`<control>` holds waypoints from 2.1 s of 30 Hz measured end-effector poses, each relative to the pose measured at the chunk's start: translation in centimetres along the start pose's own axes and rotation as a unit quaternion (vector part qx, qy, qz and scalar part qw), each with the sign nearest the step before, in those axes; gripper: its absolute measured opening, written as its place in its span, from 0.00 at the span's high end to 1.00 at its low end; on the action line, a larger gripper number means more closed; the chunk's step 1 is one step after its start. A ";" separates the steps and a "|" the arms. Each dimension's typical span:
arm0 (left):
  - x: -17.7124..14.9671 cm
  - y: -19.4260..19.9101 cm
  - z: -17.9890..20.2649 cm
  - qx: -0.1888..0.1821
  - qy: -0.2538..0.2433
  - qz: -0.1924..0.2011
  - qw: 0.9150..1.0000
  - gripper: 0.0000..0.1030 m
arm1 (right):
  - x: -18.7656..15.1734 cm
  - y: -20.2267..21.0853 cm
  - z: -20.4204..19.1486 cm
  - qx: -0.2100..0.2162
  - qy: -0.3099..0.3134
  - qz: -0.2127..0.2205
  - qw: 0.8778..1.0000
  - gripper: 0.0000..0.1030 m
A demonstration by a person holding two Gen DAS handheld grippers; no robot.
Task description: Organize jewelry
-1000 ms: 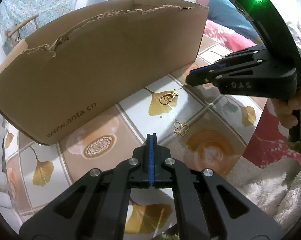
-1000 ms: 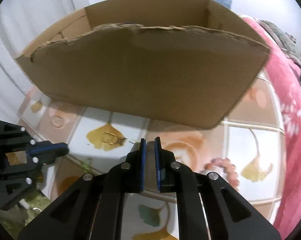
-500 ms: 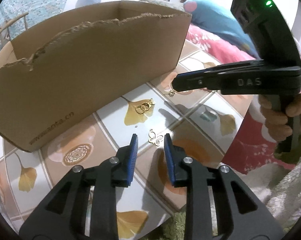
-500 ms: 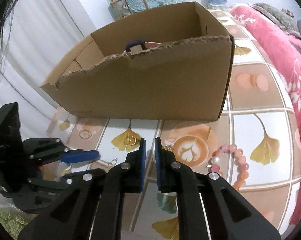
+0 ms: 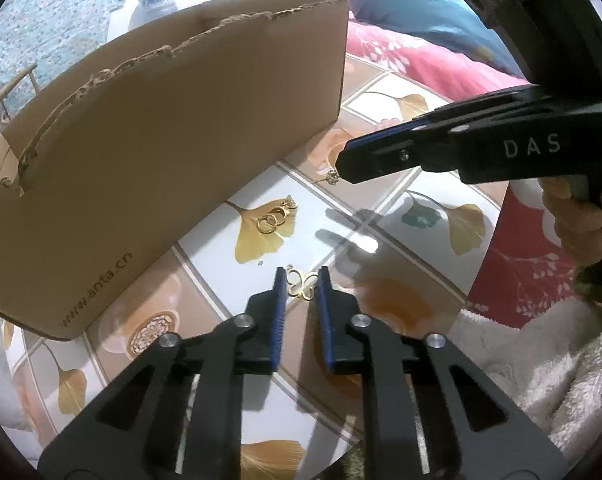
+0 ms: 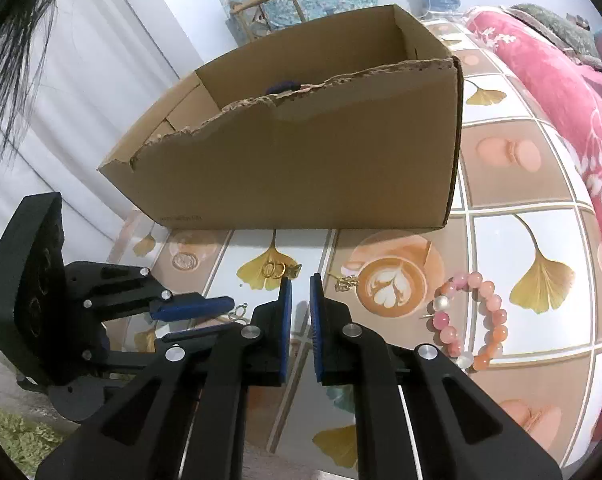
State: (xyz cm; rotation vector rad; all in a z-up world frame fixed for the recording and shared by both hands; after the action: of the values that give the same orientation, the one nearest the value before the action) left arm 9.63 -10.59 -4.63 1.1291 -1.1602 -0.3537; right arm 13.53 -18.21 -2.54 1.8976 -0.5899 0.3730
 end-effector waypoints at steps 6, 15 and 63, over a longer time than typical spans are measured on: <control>0.0 0.0 -0.1 0.002 -0.003 -0.001 1.000 0.90 | -0.1 0.0 0.1 0.006 -0.001 0.001 1.000 0.91; -0.8 0.5 -1.6 0.019 0.020 -0.004 1.000 0.90 | 1.4 -2.4 -1.6 -0.013 0.065 -0.020 0.998 0.91; -1.9 1.0 -2.7 0.024 0.033 0.006 0.999 0.90 | -2.8 -6.0 -5.1 -0.058 0.193 -0.106 0.974 0.84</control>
State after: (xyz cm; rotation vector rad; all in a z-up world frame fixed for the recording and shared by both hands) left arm 10.85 -7.35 -4.70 1.1669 -1.1216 -0.2783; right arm 14.66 -10.98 -6.60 1.6950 -0.1449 0.5386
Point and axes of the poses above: each gripper's, at about its wrist camera, not at the fingertips, and y roughly against the way its jaws point, z to its right, x to its top, the point moved 5 cm from there along -y, roughly the way its jaws point, and after that the axes turned 1 degree about x, right-handed, at the moved point
